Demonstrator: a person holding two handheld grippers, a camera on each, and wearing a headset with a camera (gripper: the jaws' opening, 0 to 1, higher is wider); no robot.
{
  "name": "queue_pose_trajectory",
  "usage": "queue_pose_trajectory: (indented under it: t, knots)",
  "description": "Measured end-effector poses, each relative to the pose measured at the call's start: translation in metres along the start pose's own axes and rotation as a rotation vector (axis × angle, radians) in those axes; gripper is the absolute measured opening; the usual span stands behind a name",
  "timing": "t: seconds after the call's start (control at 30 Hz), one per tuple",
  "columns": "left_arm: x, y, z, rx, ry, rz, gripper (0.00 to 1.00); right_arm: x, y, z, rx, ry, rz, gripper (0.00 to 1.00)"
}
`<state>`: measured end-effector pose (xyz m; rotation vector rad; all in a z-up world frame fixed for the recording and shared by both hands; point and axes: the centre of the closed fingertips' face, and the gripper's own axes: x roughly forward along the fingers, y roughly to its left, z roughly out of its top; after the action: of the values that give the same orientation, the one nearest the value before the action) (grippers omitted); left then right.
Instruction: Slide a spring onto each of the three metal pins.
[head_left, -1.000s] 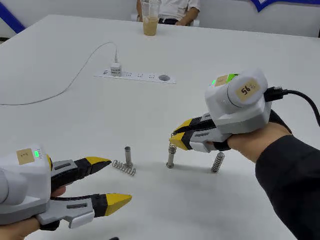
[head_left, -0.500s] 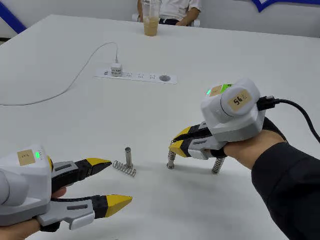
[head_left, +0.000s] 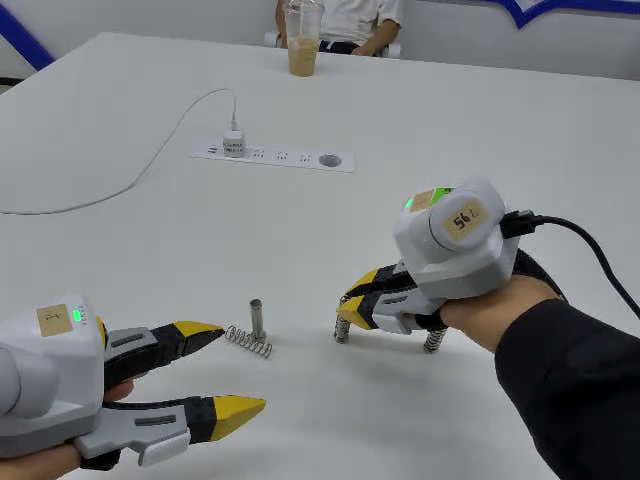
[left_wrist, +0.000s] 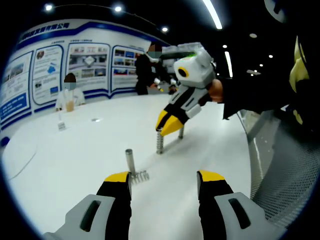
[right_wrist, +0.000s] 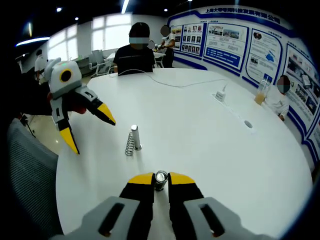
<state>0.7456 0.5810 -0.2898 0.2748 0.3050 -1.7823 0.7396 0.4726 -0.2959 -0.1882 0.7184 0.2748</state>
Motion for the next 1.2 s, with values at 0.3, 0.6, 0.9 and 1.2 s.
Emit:
queue_pose_trajectory:
  t: [0.3, 0.6, 0.9, 1.2]
  knots:
    - [0.0001, -0.0001, -0.0008, -0.002, -0.001, 0.000, 0.54, 0.0054, 0.0012, -0.0066, 0.000, 0.017, 0.001, 0.12]
    - [-0.0002, 0.0007, -0.0030, -0.006, -0.001, 0.004, 0.54, 0.0071, 0.0011, -0.0061, 0.011, 0.010, 0.004, 0.12]
    - [-0.0003, 0.0007, -0.0032, -0.007, -0.002, 0.005, 0.54, 0.0076, 0.0011, -0.0067, 0.000, 0.013, 0.001, 0.12]
    - [-0.0007, 0.0010, -0.0022, -0.005, -0.003, 0.007, 0.54, 0.0064, 0.0029, -0.0076, -0.007, 0.015, 0.000, 0.16]
